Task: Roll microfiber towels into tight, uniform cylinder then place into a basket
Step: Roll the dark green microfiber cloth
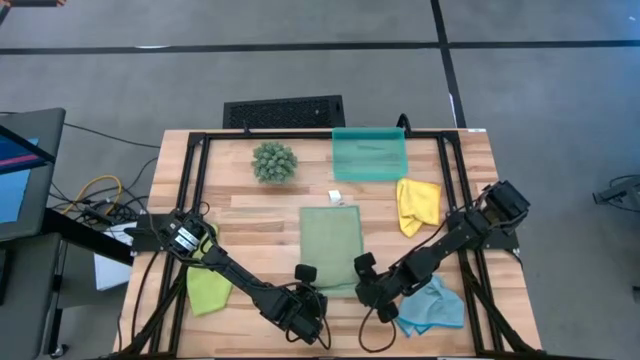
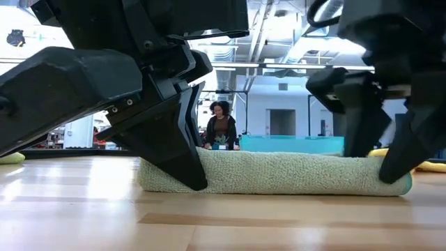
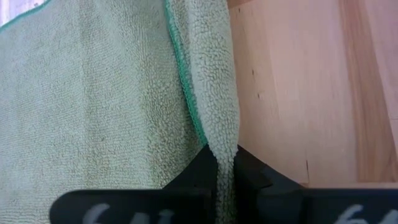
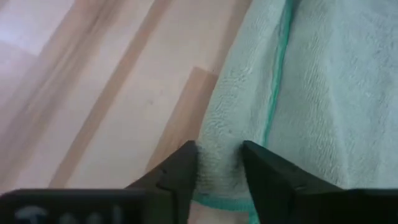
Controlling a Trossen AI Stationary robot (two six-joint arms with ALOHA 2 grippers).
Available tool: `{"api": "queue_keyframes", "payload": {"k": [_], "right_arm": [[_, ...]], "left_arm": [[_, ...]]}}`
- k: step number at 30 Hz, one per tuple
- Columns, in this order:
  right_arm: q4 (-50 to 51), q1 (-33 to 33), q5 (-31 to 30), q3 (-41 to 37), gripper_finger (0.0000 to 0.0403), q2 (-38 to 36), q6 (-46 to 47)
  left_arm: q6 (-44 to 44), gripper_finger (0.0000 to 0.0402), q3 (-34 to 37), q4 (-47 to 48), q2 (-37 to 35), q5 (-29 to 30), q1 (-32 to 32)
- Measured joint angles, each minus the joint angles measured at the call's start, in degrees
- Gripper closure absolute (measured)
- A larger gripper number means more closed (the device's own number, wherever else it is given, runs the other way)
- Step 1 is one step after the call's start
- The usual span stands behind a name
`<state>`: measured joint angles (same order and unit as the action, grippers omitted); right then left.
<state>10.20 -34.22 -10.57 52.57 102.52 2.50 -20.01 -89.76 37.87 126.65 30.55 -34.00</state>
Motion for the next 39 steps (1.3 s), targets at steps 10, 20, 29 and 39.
{"api": "queue_keyframes", "payload": {"k": [10, 20, 29, 39], "right_arm": [[-0.13, -0.19, 2.23, -0.57, 0.0363, -0.24, 0.46], [0.06, 0.93, 18.56, 4.72, 0.0367, -0.26, 4.80], [0.54, 5.42, 27.69, 3.55, 0.0393, -0.28, 7.59], [0.23, 6.12, 34.76, 3.44, 0.0374, -0.28, 9.00]], "left_arm": [[-0.26, 0.0391, -0.14, 0.74, -0.19, -1.88, -0.21], [0.46, 0.0391, -3.98, 3.63, -0.24, -5.06, -2.27], [-0.62, 0.0346, -4.00, 8.54, -0.24, -4.98, -2.43], [-3.04, 0.0301, -5.90, 16.70, -0.24, -3.54, -4.73]]}}
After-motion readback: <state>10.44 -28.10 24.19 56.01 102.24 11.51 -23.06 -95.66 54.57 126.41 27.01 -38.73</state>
